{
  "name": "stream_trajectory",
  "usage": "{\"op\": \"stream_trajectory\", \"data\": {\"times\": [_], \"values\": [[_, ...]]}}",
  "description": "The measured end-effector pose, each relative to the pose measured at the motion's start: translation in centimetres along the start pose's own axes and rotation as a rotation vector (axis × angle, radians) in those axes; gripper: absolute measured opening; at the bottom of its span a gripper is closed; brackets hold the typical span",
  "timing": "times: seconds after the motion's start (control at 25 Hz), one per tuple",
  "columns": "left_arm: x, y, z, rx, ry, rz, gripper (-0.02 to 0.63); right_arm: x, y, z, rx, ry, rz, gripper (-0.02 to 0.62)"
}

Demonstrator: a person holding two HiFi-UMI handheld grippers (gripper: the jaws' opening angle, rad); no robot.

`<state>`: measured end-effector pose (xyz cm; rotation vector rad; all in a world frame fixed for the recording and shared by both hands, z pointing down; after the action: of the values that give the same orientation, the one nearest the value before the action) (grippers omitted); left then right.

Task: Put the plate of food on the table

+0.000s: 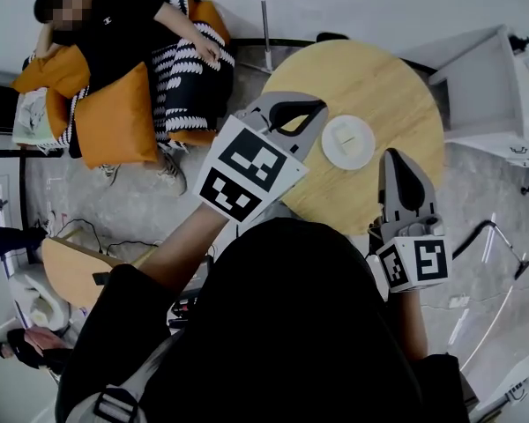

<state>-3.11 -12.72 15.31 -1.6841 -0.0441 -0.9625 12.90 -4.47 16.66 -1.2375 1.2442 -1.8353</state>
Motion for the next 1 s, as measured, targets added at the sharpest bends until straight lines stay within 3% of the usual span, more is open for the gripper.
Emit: {"op": "stream_trajectory", "data": {"times": [0.36, 1.0], "values": [[-0.6, 1.1, 0.0, -0.008, 0.018, 0.047, 0.008, -0.2, 0.6, -0.3, -0.027, -0.009, 0.02, 0.008], [0.5, 2.1, 0.7, -0.004, 0.013, 0.058, 0.008, -1.1, 0.1, 1.4, -0.026, -0.035, 0.005, 0.008]]}}
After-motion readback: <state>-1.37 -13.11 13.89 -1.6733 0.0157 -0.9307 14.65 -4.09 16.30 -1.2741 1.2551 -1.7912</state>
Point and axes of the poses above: the fingertips, and each gripper's own axes: x forward along the fingers, z to its right, y out of its top, the point moved 6 cm from there along -x, backward along the fingers, and after that the axes turned 9 degrees about -z, right-handed, at the moved point
